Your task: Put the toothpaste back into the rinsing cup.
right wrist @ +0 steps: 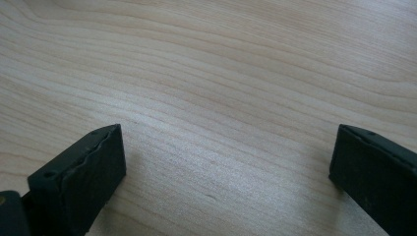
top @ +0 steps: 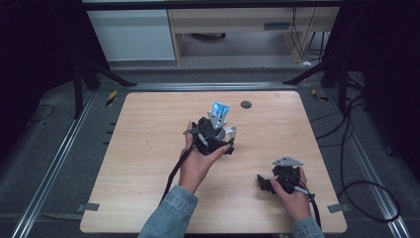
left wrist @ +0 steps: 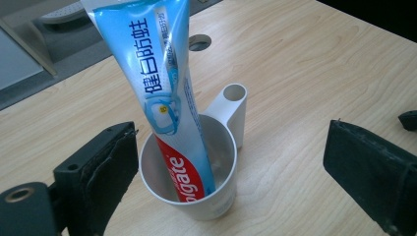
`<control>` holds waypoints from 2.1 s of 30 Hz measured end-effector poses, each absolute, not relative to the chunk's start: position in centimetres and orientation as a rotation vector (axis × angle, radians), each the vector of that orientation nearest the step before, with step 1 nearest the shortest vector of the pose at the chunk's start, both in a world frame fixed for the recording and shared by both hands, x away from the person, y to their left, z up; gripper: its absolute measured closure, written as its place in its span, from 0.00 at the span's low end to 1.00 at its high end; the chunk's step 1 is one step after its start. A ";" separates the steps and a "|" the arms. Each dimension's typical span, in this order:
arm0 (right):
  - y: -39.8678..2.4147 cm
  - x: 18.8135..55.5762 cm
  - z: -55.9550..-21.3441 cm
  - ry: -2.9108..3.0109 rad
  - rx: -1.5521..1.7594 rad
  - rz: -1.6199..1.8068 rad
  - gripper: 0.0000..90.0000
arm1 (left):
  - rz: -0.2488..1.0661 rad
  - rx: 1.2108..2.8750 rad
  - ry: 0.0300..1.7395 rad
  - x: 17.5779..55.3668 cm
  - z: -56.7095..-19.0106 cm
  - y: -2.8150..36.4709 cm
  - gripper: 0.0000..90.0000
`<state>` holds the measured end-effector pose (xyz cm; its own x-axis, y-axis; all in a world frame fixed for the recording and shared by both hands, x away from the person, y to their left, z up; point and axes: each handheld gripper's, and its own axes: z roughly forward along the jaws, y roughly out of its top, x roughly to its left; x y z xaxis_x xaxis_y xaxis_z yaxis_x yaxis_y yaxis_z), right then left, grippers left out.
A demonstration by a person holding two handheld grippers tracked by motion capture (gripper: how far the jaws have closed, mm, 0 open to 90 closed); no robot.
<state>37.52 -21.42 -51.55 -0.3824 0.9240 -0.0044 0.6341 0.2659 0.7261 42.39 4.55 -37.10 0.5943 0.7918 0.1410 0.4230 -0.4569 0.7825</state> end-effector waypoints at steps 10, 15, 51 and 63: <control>-21.4 37.5 -51.5 2.111 1.410 0.907 0.01 | 0.643 2.105 0.940 41.4 -37.2 4.3 0.07; -21.4 37.5 -51.6 2.112 1.407 0.905 0.01 | 0.643 2.105 0.934 40.9 -37.2 4.2 0.07; -21.4 37.4 -51.5 2.118 1.406 0.910 0.01 | 0.642 2.161 0.993 39.1 -40.0 9.2 0.06; -21.4 37.4 -51.5 2.118 1.407 0.910 0.01 | 0.633 2.155 1.090 39.5 -41.2 13.1 0.06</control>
